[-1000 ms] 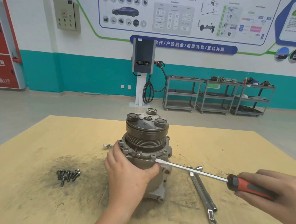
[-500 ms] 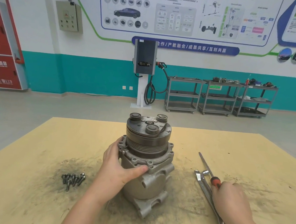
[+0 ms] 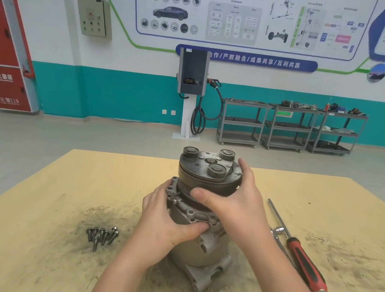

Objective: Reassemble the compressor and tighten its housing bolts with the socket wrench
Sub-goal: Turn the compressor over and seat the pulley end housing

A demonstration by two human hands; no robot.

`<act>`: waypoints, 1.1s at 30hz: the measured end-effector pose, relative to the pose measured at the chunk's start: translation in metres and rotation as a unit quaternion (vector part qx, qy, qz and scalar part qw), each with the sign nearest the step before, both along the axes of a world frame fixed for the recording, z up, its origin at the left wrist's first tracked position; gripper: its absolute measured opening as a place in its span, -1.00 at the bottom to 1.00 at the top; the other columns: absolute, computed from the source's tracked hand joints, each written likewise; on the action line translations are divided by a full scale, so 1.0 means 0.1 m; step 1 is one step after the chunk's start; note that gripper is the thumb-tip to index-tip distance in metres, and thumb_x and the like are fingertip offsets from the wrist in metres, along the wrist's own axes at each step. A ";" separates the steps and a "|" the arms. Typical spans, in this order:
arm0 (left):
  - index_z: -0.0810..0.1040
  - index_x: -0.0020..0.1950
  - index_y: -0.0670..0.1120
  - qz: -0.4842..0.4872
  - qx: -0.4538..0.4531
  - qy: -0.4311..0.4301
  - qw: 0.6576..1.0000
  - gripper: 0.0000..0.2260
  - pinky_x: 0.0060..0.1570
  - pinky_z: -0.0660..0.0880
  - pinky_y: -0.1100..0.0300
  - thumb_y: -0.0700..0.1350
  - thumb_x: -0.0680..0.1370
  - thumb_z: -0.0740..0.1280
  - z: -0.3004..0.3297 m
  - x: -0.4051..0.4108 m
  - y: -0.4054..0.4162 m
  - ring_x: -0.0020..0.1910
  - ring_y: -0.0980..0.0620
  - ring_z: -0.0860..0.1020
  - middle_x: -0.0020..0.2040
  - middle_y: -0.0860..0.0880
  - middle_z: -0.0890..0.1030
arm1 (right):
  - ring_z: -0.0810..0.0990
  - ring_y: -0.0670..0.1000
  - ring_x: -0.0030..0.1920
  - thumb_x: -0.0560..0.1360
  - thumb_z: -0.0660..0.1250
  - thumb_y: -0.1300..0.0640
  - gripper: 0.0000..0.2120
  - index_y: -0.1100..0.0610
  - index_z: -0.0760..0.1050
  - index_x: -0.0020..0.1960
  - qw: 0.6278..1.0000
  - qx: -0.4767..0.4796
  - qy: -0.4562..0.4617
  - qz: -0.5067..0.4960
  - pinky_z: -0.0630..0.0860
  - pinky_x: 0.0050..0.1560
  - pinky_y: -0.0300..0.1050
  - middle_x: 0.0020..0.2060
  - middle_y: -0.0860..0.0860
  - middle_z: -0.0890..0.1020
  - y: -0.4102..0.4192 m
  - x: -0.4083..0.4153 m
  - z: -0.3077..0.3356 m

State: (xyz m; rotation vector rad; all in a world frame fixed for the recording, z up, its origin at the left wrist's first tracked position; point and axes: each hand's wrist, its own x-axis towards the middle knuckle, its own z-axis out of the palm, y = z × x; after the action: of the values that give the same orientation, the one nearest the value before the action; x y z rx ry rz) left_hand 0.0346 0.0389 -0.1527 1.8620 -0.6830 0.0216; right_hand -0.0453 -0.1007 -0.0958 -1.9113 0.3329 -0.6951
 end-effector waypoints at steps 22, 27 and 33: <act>0.24 0.53 0.17 -0.027 -0.044 0.026 0.998 0.18 0.44 0.32 0.03 0.45 -0.04 0.55 -0.08 0.07 -0.01 0.42 0.25 0.31 0.41 0.27 0.36 | 0.45 -0.19 0.27 0.00 0.42 -0.55 0.10 -0.34 0.08 0.44 0.993 -0.046 0.048 0.102 0.41 0.05 -0.28 0.28 -0.19 0.46 -0.68 -0.17 0.14; 0.20 0.52 0.26 -0.028 -0.115 0.068 0.991 0.22 0.46 0.21 0.13 0.46 -0.09 0.56 -0.15 0.22 0.16 0.49 0.21 0.20 0.50 0.28 0.22 | 0.49 -0.01 -0.42 0.51 0.25 -0.26 -0.53 0.18 0.42 -0.17 0.866 -0.161 0.427 -0.206 0.29 -0.44 -0.18 -0.44 -0.01 0.50 -1.45 -0.56 -0.46; 0.29 0.46 0.17 -0.107 -0.124 0.085 0.983 0.11 0.32 0.34 0.35 0.56 -0.02 0.43 -0.12 0.13 0.26 0.33 0.38 0.41 0.33 0.36 0.48 | 0.48 -0.05 -0.50 0.60 0.14 -0.13 -0.58 0.15 0.43 -0.26 0.851 -0.185 0.457 -0.181 0.31 -0.51 -0.23 -0.50 -0.02 0.52 -1.51 -0.72 -0.87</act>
State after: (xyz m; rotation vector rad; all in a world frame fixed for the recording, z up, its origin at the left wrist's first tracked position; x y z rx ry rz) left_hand 0.0480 0.0649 -0.1651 1.5244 -0.7234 -0.1818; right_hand -0.1171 -0.2520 -0.1830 -2.4908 1.2557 -0.0041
